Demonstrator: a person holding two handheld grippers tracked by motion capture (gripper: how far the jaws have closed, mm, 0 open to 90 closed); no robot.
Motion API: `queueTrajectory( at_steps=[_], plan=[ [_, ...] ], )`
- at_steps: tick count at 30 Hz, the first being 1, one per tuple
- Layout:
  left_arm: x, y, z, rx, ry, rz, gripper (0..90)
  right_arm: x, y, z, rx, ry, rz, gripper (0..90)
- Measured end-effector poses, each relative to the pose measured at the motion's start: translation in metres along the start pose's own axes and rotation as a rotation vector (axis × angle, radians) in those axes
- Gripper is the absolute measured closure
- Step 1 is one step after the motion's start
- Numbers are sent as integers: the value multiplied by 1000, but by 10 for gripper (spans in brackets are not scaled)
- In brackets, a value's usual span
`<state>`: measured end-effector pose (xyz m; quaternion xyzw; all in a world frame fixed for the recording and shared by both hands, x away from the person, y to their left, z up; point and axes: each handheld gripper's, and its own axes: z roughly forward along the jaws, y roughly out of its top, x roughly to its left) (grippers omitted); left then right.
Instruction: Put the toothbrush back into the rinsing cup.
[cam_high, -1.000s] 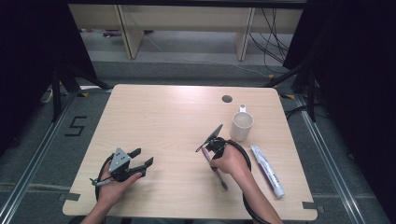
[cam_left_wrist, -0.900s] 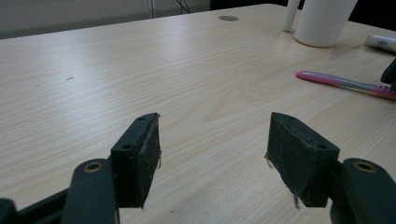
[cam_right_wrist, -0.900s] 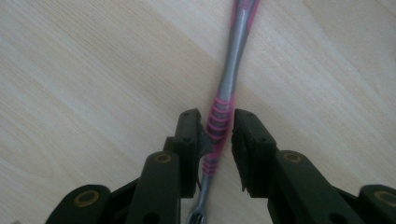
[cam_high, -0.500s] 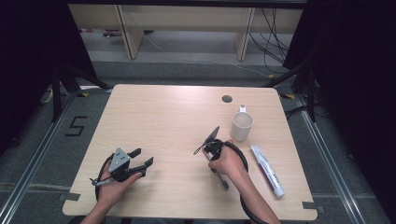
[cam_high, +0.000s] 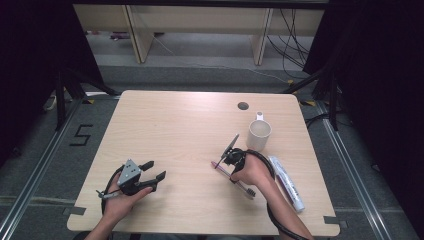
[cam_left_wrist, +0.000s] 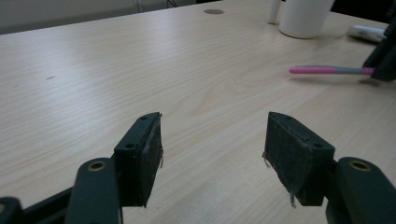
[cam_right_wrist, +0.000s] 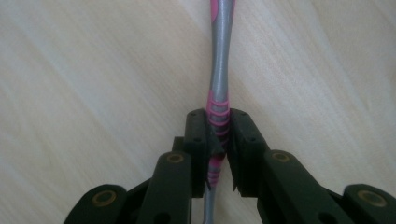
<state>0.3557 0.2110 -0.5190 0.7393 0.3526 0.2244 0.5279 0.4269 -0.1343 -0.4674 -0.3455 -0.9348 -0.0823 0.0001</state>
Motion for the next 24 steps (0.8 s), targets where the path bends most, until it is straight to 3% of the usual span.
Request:
queueTrajectory(
  at_steps=[1,2,3,4,5,6,7,8,9,10,11,12,13,14,15,17,24],
  plan=[
    [-4,4,-1,8,-36,7,373,0,-3,-6,-3,10,-63,791],
    [-4,4,-1,8,-36,7,376,0,-3,-6,-3,10,-63,791],
    [-9,8,-1,17,-79,22,380,1,-4,-12,-17,-15,-203,790],
    [-9,8,-1,17,-79,22,384,1,-4,-12,-17,-15,-203,790],
    [-13,10,-1,27,-116,30,387,12,-9,-19,-38,36,-406,792],
    [-16,11,0,27,-137,34,387,12,-9,-19,-38,36,-406,792],
    [-23,15,0,42,-212,61,391,20,-12,-25,-68,30,-471,793],
    [-23,15,0,42,-212,61,394,20,-12,-25,-68,30,-471,793],
    [-33,18,1,60,-288,91,395,26,-13,-29,-53,44,-558,793],
    [-33,18,1,60,-288,91,395,26,-13,-29,-53,44,-558,793],
    [-41,20,3,76,-329,112,395,27,-13,-30,-44,59,-584,793],
    [-44,21,4,89,-352,146,395,28,-13,-30,-27,70,-640,793],
    [-49,23,5,99,-370,175,395,29,-13,-29,-22,67,-667,793],
    [-53,24,7,105,-391,194,397,31,-13,-30,-5,72,-659,793],
    [-59,28,11,111,-423,224,405,31,-11,-28,7,75,-707,793],
    [-61,30,14,115,-439,243,417,34,-12,-28,25,85,-684,793],
    [-75,37,33,147,-516,312,486,36,-9,-30,33,95,-704,793]
  ],
)
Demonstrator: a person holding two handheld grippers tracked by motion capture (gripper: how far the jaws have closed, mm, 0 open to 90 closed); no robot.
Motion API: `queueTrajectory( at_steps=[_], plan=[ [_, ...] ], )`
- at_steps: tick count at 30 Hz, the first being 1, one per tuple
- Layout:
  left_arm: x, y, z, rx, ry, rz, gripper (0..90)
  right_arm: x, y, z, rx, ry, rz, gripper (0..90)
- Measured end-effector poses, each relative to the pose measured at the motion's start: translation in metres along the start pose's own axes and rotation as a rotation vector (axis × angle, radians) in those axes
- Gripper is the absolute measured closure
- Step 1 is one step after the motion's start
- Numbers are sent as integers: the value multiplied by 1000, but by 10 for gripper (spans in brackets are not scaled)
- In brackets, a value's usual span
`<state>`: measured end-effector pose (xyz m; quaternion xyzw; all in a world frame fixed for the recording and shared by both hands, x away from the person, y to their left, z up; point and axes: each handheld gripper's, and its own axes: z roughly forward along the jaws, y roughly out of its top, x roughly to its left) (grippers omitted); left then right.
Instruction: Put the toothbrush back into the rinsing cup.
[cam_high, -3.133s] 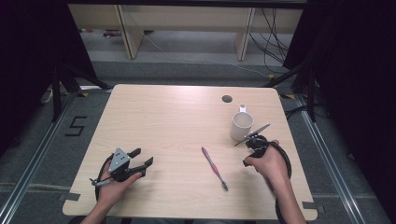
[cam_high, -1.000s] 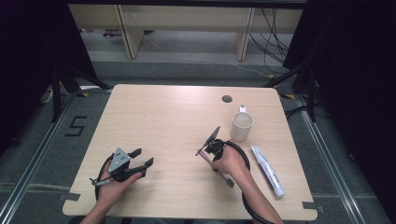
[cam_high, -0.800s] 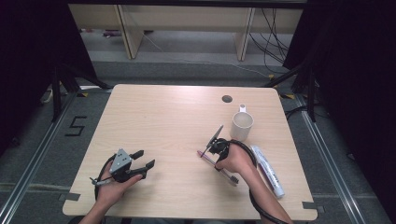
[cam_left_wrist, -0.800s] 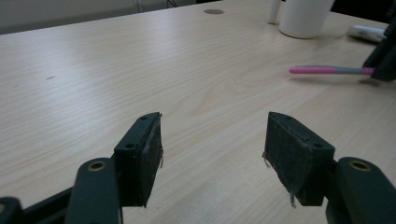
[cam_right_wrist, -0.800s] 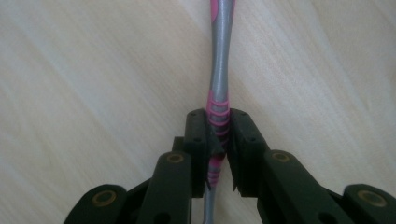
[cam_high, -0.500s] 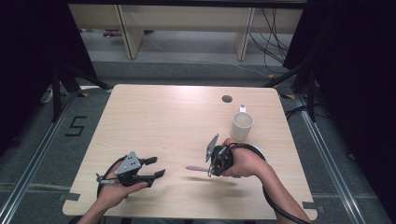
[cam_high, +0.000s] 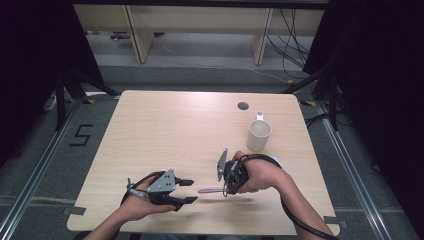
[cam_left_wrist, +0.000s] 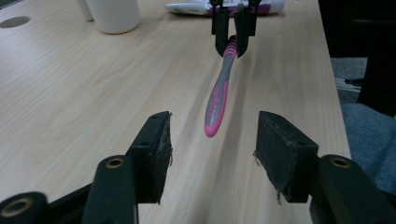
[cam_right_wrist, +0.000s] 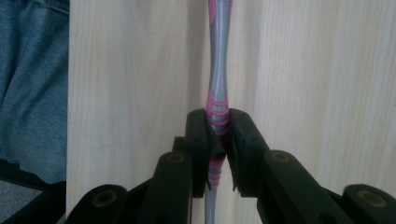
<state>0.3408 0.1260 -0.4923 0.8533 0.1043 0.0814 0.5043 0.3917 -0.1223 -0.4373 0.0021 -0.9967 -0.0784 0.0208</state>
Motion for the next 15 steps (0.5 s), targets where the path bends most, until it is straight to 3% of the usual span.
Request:
queueTrajectory(
  at_steps=[2,4,5,6,7,8,9,10,11,12,15],
  plan=[
    [1,3,10,12,-22,26,509,1,3,1,10,13,-21,793],
    [1,4,13,23,-33,25,521,2,4,1,16,23,-4,793],
    [3,4,16,34,-43,30,521,1,5,1,15,17,-30,793],
    [3,5,21,52,-60,22,533,3,8,1,19,19,-10,793],
    [3,5,23,57,-60,28,538,0,9,2,3,13,-57,793],
    [3,5,23,57,-60,28,543,0,9,2,3,13,-57,793],
    [3,7,26,65,-71,25,547,3,12,0,17,12,-23,793],
    [3,7,26,65,-71,25,553,3,12,0,17,12,-23,793],
    [3,7,27,58,-80,16,553,0,13,1,1,2,-64,793],
    [4,7,28,59,-77,24,559,3,14,0,9,14,-18,793],
    [5,8,31,50,-93,17,612,1,17,-2,5,13,-38,793]
  ],
)
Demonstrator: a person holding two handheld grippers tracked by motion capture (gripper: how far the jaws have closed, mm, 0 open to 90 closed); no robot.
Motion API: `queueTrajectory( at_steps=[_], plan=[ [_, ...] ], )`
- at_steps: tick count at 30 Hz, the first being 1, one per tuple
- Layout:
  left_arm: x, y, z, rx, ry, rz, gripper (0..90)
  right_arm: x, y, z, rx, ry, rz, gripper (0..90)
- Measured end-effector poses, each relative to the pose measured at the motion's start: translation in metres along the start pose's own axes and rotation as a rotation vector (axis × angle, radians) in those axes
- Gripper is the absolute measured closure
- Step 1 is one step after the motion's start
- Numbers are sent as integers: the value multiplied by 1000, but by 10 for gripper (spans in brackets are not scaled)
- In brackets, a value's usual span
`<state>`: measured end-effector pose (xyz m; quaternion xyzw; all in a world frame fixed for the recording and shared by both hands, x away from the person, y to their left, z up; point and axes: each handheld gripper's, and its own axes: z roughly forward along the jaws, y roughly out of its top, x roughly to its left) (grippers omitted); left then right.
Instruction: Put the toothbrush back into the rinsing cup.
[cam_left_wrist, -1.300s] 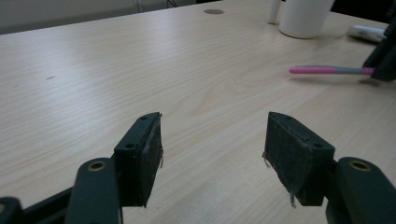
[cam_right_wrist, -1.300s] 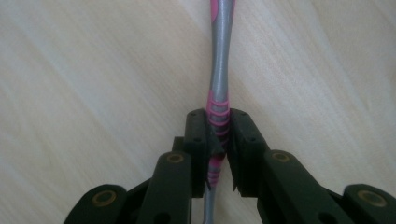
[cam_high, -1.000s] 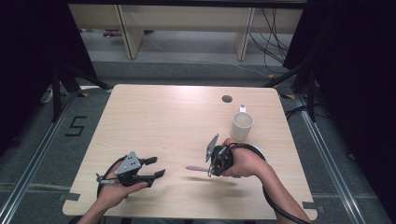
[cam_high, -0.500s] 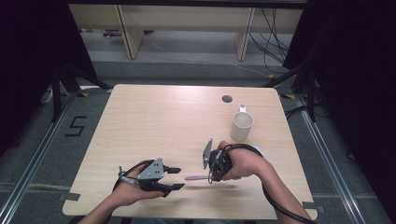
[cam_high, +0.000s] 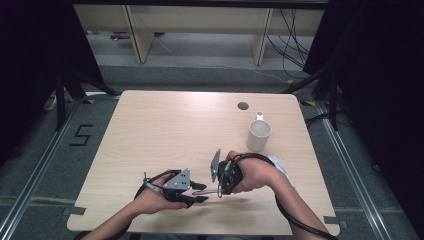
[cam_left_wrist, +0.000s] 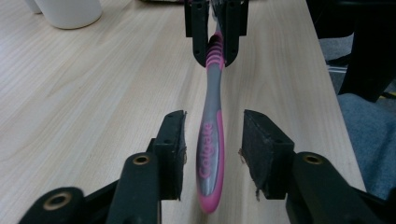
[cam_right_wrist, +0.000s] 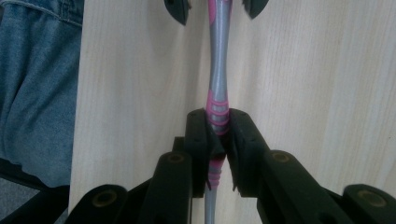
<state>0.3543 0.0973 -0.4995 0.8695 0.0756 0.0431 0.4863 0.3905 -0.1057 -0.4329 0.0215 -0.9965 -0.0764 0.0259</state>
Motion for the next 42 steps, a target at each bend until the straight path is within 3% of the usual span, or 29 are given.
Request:
queueTrajectory(
  at_steps=[1,2,4,5,8,9,10,12,17,20,23,25,26,27,28,29,30,32,34,36,38,42],
  plan=[
    [1,0,0,9,-5,5,622,-1,1,0,-5,-6,-25,793],
    [1,0,2,1,-3,0,629,2,2,0,-3,-4,5,793],
    [1,0,3,1,-6,-5,638,1,2,0,-2,-6,1,793],
    [3,0,3,11,-14,6,648,-1,2,1,-15,-5,-28,793],
    [4,0,5,5,-19,-9,696,2,6,0,-11,-3,5,793],
    [4,0,5,5,-19,-9,707,2,6,0,-11,-3,5,793],
    [4,0,7,-2,-16,-5,715,0,7,2,-22,1,-32,793],
    [4,0,8,4,-21,-4,721,2,8,0,-11,-2,-8,793],
    [2,1,10,2,-31,1,748,3,14,0,-22,3,-22,793],
    [3,2,9,15,-25,24,788,2,16,0,-30,4,-44,792],
    [2,2,9,10,-27,31,791,4,16,0,-21,3,-22,792],
    [3,3,6,20,-18,59,792,1,16,0,-41,2,-61,790],
    [3,3,6,20,-18,59,793,1,16,0,-41,2,-61,790],
    [3,3,5,19,-18,58,793,3,16,0,-33,6,-32,789],
    [2,4,5,10,-15,51,793,1,16,0,-41,3,-56,786],
    [2,4,5,0,-16,50,794,3,16,-1,-32,2,-16,782],
    [1,4,5,-22,-21,34,795,1,16,-2,-49,-6,-41,781],
    [2,5,3,-12,-14,47,795,3,15,-3,-42,0,-18,785],
    [2,5,3,-6,-9,57,796,3,16,-4,-42,-1,-25,785],
    [1,5,3,-19,-7,52,796,3,16,-4,-41,-5,-35,784],
    [0,5,4,-38,-7,37,797,4,15,-5,-31,-4,-4,783],
    [1,5,3,-47,-7,38,797,2,16,-5,-39,-6,-22,772]
  ],
)
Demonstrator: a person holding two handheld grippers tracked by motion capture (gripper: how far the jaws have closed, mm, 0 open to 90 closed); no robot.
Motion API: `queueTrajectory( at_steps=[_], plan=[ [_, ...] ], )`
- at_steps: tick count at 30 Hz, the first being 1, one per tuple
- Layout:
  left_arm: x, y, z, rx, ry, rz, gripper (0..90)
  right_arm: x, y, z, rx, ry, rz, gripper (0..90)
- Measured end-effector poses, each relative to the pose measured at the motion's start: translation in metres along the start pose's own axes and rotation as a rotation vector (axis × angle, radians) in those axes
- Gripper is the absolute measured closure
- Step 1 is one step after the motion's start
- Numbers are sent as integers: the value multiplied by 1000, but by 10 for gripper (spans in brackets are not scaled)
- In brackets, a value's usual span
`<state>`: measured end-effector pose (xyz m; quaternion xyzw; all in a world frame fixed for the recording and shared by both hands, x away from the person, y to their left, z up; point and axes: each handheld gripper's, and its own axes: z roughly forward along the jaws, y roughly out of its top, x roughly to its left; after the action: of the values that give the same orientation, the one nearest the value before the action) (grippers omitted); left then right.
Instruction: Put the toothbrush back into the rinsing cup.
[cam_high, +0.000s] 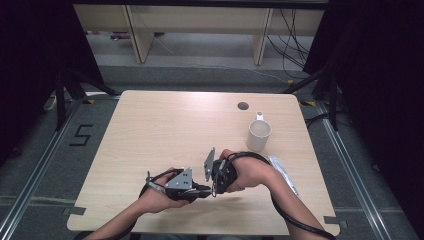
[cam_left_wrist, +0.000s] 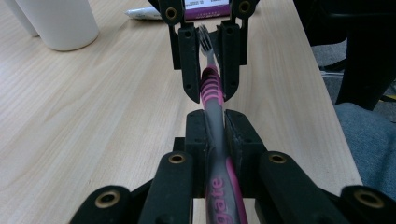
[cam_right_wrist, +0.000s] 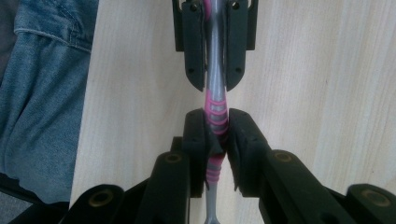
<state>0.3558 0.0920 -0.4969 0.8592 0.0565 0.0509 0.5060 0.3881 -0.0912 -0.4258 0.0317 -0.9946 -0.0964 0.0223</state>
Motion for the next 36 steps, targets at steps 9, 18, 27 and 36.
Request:
queueTrajectory(
  at_steps=[9,18,27,36],
  plan=[
    [2,-1,-2,-13,11,-5,799,-1,-1,-4,-9,-13,8,753],
    [4,1,-7,-76,55,-11,801,-5,-9,-19,-77,-80,3,703],
    [11,0,-17,-168,142,-83,801,-3,-46,-45,-355,-226,287,558],
    [22,4,-26,-232,214,-138,801,11,-81,-28,-626,-314,544,482]
  ],
)
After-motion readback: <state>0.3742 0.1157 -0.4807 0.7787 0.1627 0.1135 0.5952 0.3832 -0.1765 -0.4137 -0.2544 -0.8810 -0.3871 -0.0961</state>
